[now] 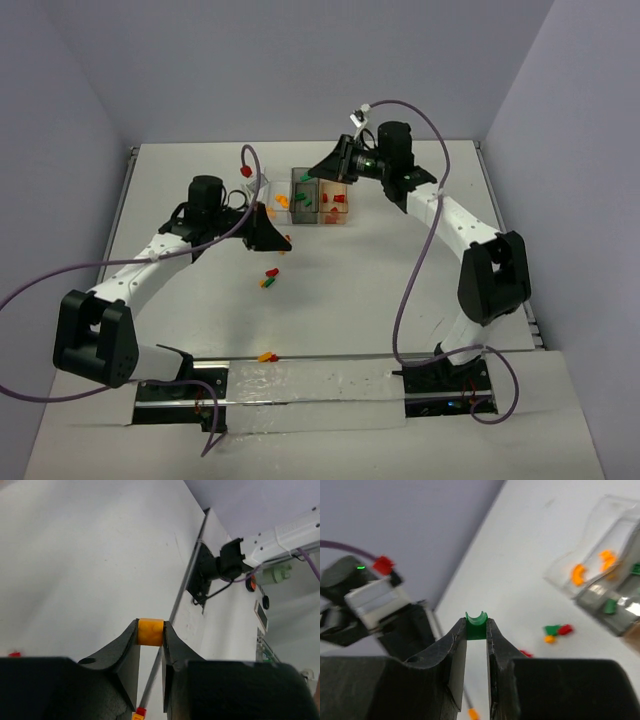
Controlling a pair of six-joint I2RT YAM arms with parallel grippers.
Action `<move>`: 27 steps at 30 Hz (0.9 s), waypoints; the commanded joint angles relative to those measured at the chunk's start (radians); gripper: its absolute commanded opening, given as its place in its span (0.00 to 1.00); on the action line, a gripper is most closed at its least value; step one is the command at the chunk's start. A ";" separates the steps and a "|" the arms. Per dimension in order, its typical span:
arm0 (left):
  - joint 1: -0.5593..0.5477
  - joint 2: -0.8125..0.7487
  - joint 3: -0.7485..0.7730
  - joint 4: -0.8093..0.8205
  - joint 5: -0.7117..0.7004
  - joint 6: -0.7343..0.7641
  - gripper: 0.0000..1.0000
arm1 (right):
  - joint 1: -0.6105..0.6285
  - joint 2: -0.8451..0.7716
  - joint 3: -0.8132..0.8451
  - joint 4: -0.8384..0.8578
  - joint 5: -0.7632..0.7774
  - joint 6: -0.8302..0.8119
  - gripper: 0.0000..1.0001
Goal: Sort the legos into containers by color
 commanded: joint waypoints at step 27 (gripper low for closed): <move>0.075 0.426 0.511 -0.045 -0.728 0.096 0.00 | 0.143 0.467 0.452 -0.376 0.572 -0.442 0.45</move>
